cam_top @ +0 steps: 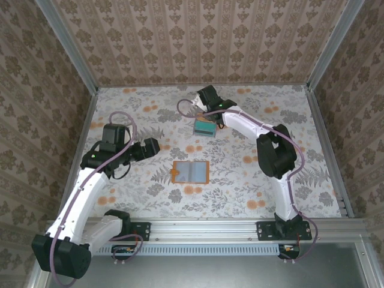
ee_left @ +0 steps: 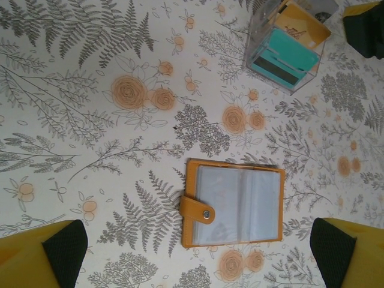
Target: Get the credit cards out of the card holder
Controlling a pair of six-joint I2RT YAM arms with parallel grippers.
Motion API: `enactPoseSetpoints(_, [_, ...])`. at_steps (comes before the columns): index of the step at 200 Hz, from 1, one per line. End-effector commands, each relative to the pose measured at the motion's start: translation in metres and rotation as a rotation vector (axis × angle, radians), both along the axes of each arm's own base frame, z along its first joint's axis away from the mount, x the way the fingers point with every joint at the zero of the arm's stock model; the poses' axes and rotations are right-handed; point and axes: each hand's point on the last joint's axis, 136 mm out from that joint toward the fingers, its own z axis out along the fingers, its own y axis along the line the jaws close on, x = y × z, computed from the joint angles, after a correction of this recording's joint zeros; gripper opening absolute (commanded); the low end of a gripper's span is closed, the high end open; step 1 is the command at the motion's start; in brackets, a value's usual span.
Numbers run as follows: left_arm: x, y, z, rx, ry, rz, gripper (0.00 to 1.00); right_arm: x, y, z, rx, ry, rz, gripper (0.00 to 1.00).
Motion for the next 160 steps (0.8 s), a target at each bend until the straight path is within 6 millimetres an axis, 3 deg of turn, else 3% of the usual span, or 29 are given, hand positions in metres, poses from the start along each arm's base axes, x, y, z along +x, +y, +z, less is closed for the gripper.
enactPoseSetpoints(1, [0.002,-0.01,-0.006,-0.058,0.017,-0.019,1.0,-0.037,-0.003,0.037,0.209,0.012,-0.103,0.48])
enactPoseSetpoints(33, [0.003,-0.031,-0.022,-0.112,0.056,-0.066,0.99,-0.088,0.001,0.042,0.484,0.089,-0.204,0.5])
enactPoseSetpoints(82, [-0.006,-0.067,-0.057,-0.155,0.178,-0.169,0.88,-0.164,0.015,0.01,0.776,0.295,-0.37,0.49])
enactPoseSetpoints(119, [-0.01,-0.088,-0.078,-0.157,0.245,-0.225,0.75,-0.21,0.038,-0.026,0.914,0.433,-0.451,0.31])
enactPoseSetpoints(128, [-0.016,-0.099,-0.082,-0.15,0.255,-0.263,0.71,-0.217,0.044,-0.034,0.943,0.461,-0.469,0.28])
enactPoseSetpoints(160, [-0.012,-0.109,-0.097,-0.148,0.287,-0.282,0.6,-0.238,0.058,-0.069,0.976,0.536,-0.534,0.17])
